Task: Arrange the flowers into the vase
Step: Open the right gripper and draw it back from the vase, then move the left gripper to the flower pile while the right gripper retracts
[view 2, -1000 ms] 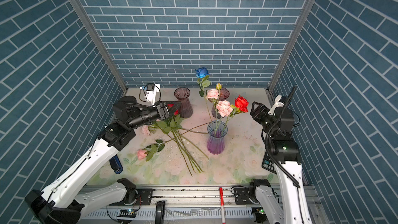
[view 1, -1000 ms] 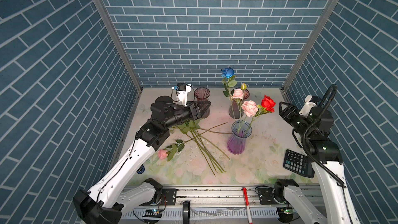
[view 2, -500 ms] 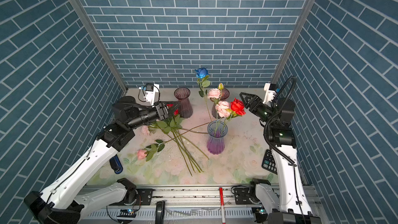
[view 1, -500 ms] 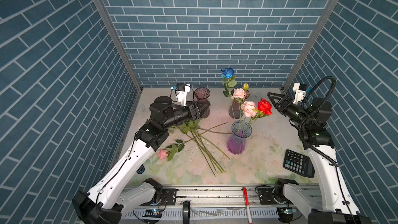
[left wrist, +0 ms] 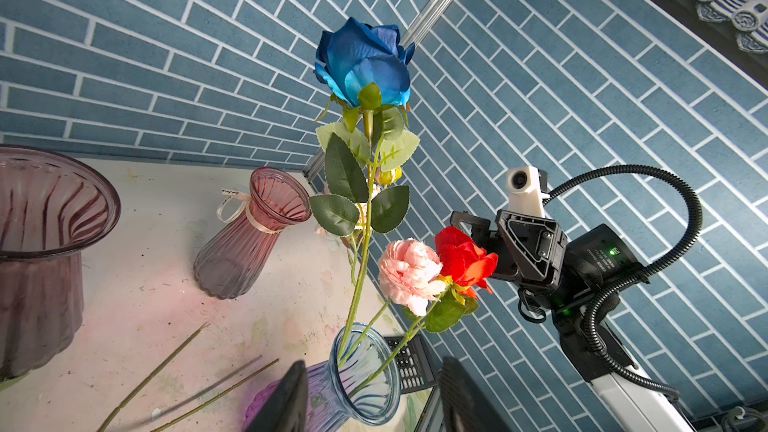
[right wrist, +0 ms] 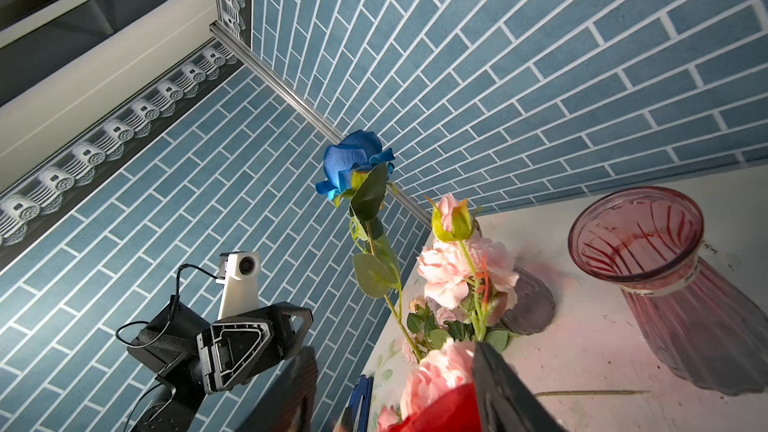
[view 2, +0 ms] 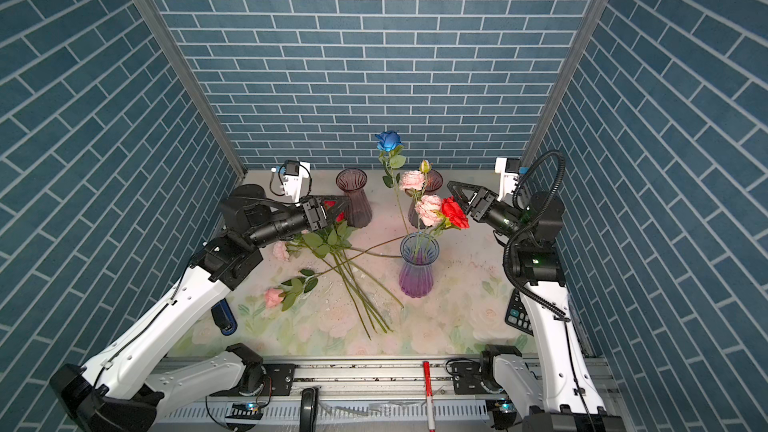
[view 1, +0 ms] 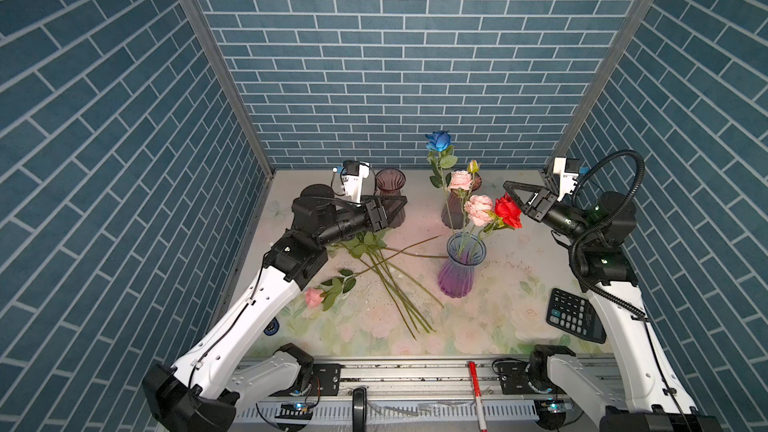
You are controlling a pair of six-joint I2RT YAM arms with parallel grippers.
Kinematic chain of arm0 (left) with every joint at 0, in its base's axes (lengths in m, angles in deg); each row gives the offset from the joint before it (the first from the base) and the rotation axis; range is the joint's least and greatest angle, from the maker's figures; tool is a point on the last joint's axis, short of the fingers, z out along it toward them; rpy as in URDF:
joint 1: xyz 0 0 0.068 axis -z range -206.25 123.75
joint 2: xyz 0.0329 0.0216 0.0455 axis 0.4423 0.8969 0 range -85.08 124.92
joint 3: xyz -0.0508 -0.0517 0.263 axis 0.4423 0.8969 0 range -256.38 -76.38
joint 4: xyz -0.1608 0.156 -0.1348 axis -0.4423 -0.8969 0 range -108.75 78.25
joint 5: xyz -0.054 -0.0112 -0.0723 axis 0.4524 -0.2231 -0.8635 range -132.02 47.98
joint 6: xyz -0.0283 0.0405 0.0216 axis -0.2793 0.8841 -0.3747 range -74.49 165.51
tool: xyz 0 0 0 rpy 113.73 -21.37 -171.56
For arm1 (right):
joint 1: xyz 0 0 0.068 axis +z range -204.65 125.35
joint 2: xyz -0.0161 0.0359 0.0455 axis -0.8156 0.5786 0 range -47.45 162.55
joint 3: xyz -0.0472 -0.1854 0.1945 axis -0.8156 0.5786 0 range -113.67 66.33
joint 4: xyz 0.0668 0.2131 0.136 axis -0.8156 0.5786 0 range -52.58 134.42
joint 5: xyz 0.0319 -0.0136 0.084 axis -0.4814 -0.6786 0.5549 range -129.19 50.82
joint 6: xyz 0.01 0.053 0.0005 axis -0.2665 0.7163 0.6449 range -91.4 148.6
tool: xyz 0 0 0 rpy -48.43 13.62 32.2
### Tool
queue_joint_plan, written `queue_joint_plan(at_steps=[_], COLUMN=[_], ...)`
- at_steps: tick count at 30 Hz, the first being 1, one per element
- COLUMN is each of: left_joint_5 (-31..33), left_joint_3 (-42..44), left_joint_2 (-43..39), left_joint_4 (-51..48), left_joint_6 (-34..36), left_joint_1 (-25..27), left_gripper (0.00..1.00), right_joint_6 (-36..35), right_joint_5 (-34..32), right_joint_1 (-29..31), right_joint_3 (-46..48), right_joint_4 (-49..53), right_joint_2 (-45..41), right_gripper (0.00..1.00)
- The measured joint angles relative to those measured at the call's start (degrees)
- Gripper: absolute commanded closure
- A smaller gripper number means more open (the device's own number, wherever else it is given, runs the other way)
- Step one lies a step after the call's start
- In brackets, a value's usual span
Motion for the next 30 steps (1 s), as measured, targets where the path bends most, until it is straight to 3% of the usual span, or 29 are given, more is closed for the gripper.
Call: queue_joint_plan(at_steps=[3, 10, 15, 20, 27, 30], left_joint_5=[0.09, 0.70, 1.46, 5.46, 16.94, 21.20], left_joint_3=[0.00, 2.27, 8.20, 15.63, 27.26, 31.50], left_joint_2=[-0.28, -4.57, -9.20, -16.41, -28.94, -31.67], left_joint_4=[-0.39, -0.76, -0.31, -0.42, -0.81, -2.78], left_joint_6=[-0.15, -0.83, -3.93, -6.03, -7.98, -10.71], left_joint_1=[0.00, 0.00, 0.20, 4.02, 19.76, 23.54], left_gripper=[0.45, 0.42, 0.42, 0.43, 0.44, 0.46], right_joint_6=[-2.27, -8.87, -9.22, -9.16, -4.55, -1.84], right_joint_5=[-4.98, -26.03, -32.30, -32.54, -23.80, -21.22], right_joint_1=[0.02, 0.04, 0.04, 0.04, 0.04, 0.04], right_joint_3=[-0.20, -5.01, -6.38, -1.51, 13.84, 20.28], right_joint_4=[4.48, 22.43, 31.89, 39.45, 46.69, 51.28], right_joint_2=[-2.86, -14.16, -19.23, -26.32, -36.92, -41.86], right_gripper=[0.30, 0.28, 0.28, 0.28, 0.31, 0.31])
